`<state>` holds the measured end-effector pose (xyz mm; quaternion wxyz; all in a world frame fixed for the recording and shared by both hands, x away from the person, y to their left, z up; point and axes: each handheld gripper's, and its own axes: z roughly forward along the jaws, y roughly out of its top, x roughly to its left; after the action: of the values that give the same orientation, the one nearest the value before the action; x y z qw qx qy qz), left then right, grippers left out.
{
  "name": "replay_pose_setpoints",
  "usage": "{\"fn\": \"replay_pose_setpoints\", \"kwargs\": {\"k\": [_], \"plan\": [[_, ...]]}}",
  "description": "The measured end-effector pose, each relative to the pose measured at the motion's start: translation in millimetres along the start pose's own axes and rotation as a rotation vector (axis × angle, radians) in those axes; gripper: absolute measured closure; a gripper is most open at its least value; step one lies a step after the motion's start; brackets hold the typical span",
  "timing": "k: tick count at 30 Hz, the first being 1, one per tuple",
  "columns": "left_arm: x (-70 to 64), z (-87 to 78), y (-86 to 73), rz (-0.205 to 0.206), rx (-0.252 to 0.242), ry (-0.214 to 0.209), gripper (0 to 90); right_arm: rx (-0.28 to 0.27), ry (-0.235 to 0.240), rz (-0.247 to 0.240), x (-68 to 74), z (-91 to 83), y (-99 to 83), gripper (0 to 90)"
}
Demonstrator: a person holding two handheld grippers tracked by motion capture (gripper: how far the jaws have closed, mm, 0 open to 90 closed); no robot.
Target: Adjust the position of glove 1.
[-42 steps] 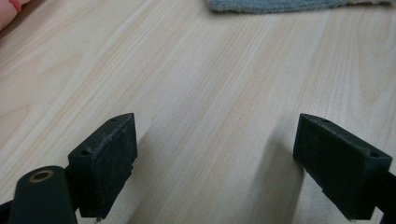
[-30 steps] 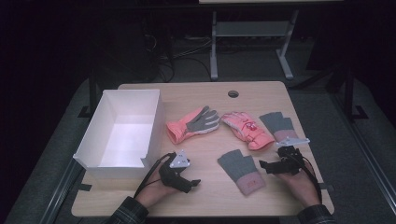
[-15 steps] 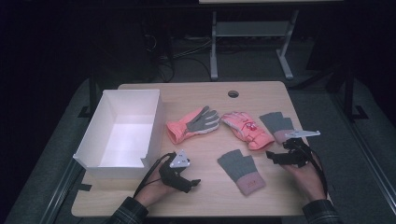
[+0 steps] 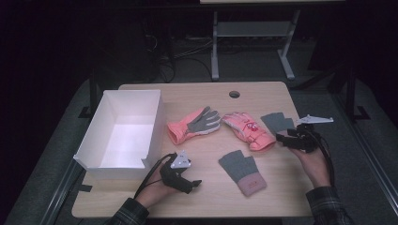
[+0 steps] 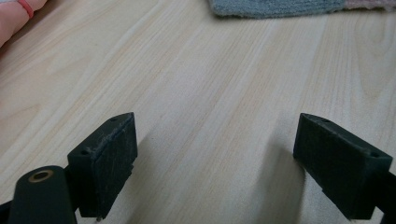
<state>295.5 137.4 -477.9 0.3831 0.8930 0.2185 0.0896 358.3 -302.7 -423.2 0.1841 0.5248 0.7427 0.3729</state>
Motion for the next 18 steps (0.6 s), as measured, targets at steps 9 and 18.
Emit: {"fn": "replay_pose_setpoints", "kwargs": {"k": [9, 18], "plan": [[0.1, -0.2, 0.2, 0.001, 0.004, -0.001, 12.8, -0.003, -0.041, 0.045, -21.1, 16.9, 13.6, 51.4], [0.2, -0.2, 0.2, 0.0, 0.003, -0.001, 12.8, 0.011, -0.097, 0.081, -39.5, 42.5, 10.4, 57.2]]}}
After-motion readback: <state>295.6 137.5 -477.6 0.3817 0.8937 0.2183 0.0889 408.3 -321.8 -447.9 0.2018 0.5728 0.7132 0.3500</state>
